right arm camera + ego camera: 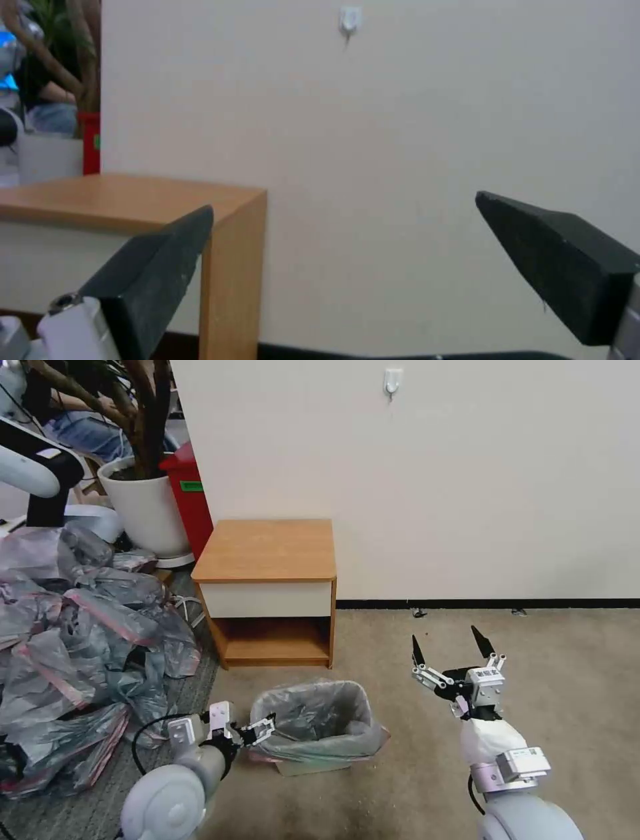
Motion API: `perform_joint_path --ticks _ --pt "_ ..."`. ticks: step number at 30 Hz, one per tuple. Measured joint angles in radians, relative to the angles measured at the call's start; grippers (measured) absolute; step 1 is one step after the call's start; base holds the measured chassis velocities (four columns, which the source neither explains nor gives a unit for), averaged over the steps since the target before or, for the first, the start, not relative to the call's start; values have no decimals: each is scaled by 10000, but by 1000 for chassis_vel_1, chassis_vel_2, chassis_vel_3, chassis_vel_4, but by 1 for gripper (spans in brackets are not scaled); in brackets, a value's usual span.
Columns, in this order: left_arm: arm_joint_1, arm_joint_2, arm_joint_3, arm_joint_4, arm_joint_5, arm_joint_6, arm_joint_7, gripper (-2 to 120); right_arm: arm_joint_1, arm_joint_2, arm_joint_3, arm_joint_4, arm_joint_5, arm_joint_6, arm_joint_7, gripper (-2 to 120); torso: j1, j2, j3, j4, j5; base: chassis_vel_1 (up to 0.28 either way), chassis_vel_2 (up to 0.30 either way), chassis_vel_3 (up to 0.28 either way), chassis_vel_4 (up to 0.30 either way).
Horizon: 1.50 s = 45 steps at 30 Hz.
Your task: Pick up the garbage bag from the table and place it over the trash can.
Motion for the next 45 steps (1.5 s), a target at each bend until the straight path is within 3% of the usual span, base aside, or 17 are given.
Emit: perform_joint_path --ticks 3,4,7,8,12,13,17,20,28,45 --pt "498 -176 -484 55 2550 -2260 1138 100 -66 -15 -13 13 145 739 -2 100 1 0 0 1 -2 0 0 0 0" --pt "498 -176 -484 55 2550 -2260 1138 100 -66 -15 -13 13 145 739 -2 100 1 0 0 1 -2 0 0 0 0" --pt "1032 -691 -1152 80 4199 -4111 1706 100 -368 20 -14 14 270 1205 186 100 0 0 0 1 -2 0 0 0 0" --pt "1032 -691 -1152 80 4199 -4111 1706 100 -368 20 -14 14 270 1205 186 100 0 0 0 1 -2 0 0 0 0" --pt "1657 -1502 -1733 159 5382 -5638 1922 100 -878 227 145 14 243 1117 15 100 1 1 -1 1 0 0 0 0 0" --pt "1657 -1502 -1733 159 5382 -5638 1922 100 -878 227 145 14 243 1117 15 100 1 1 -1 1 0 0 0 0 0" --pt "1867 -2234 -1611 853 6244 -6636 2193 100 -1033 517 -139 -334 24 12 -575 100 1 0 0 2 -3 0 0 0 0" --pt "1858 -2474 -1516 1223 6526 -6941 2307 100 -887 659 -252 -869 -97 -467 -746 100 0 0 0 1 0 0 0 0 0" --pt "1752 -2606 -1451 2017 6744 -7379 2471 100 -622 902 -308 -1986 -135 -387 -821 100 0 0 0 1 -1 0 0 0 0" --pt "1737 -2623 -1392 2010 6654 -7374 2403 100 -584 990 -287 -1948 -179 -319 -804 100 1 0 0 1 -1 0 0 0 0"
